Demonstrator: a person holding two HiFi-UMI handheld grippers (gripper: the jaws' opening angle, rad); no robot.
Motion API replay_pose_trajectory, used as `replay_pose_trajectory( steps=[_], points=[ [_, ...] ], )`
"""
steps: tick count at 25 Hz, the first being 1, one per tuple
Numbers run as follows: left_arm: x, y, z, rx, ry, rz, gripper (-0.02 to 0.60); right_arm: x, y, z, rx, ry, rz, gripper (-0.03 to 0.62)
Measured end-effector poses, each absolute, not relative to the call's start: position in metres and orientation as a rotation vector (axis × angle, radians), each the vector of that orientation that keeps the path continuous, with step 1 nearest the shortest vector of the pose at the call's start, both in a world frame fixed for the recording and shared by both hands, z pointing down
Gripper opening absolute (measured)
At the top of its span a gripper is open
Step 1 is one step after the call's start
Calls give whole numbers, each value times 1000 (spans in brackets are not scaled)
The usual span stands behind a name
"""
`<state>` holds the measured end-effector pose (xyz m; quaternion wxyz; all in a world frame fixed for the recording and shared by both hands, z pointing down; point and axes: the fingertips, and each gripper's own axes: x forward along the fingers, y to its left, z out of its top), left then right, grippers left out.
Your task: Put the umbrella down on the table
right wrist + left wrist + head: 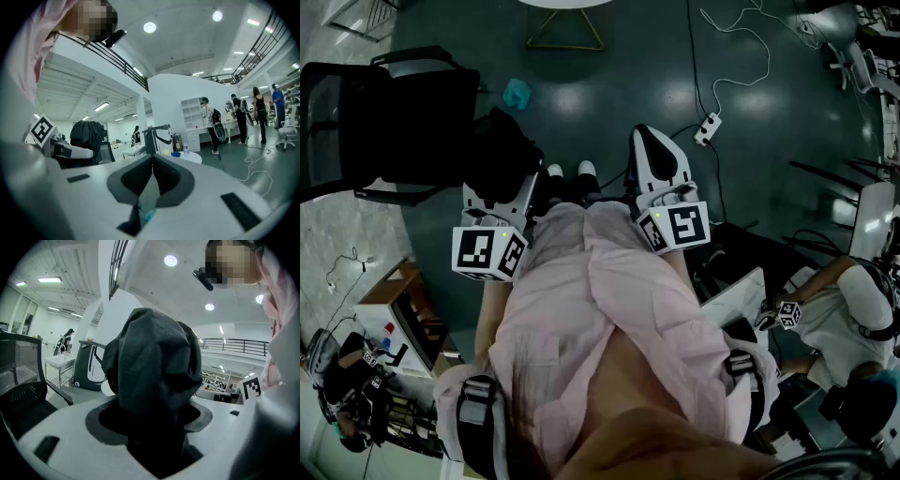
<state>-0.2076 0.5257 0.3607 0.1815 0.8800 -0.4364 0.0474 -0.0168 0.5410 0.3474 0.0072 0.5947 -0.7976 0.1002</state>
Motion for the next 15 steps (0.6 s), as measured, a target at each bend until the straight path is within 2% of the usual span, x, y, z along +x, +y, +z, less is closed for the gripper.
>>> replay_pose_trajectory(
  steps=[15],
  points=[
    [-198,525,357,2459,-1302,127,319,4,545,348,1822,-2527,316,31]
  ],
)
